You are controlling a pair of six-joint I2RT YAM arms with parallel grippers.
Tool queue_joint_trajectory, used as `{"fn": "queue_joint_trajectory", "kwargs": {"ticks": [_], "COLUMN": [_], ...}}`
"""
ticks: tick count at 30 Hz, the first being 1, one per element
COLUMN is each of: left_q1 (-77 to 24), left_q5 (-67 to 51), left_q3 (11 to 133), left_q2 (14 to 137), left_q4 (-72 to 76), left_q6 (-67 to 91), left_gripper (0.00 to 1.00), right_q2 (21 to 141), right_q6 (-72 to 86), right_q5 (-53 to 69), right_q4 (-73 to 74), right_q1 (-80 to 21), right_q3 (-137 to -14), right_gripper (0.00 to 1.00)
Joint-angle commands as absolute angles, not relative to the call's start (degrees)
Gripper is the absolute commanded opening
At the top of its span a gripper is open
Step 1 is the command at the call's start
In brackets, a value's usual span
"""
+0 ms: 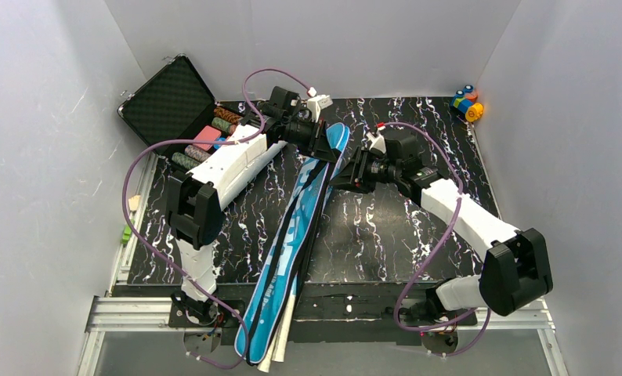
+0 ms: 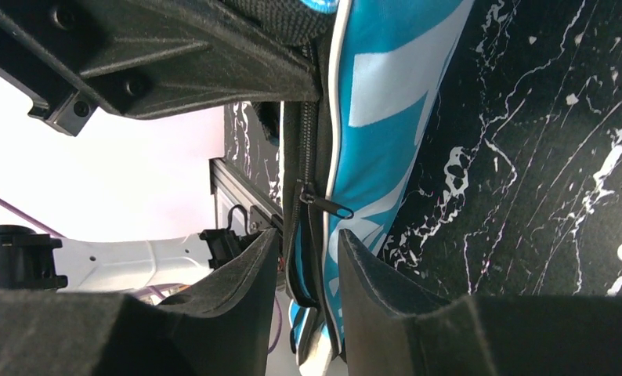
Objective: Pack up the badminton gear
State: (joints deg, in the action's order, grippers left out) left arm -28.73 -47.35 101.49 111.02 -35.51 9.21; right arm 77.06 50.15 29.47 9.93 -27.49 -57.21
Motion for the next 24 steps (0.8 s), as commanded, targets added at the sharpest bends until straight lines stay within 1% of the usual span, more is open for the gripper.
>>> {"fn": "queue_joint_trajectory", "kwargs": {"ticks": [1, 6, 11, 15, 24], "left_q1": [-28.8, -28.8, -28.8, -28.8, -28.8], "left_q5": [-50.5, -52.0, -53.7, -54.4, -55.0], "left_q3": [101.7, 102.0, 102.5, 103.0, 104.1], "left_q2": [105.5, 105.2, 105.2, 105.2, 105.0], "left_q4": [-34.1, -34.7, -35.0, -35.1, -35.3], "left_q6": [10.1, 10.5, 11.4, 12.2, 12.9], "left_gripper": [0.0, 0.0, 0.0, 0.0, 0.0], "right_q2": [78.4, 78.6, 78.7, 79.8, 82.2], "right_q6": [46.8, 43.9, 39.8, 39.0, 42.7], "right_q5": [29.5, 31.0, 32.2, 35.4, 42.0], "right_q4": [4.9, 1.1, 0.6, -1.7, -10.4], "right_q1": [-27.3, -27.2, -26.7, -26.2, -26.1], "right_q3": [-57.3, -56.7, -56.1, -55.8, -52.5], "right_gripper": [0.42, 0.43, 0.43, 0.43, 0.38]}}
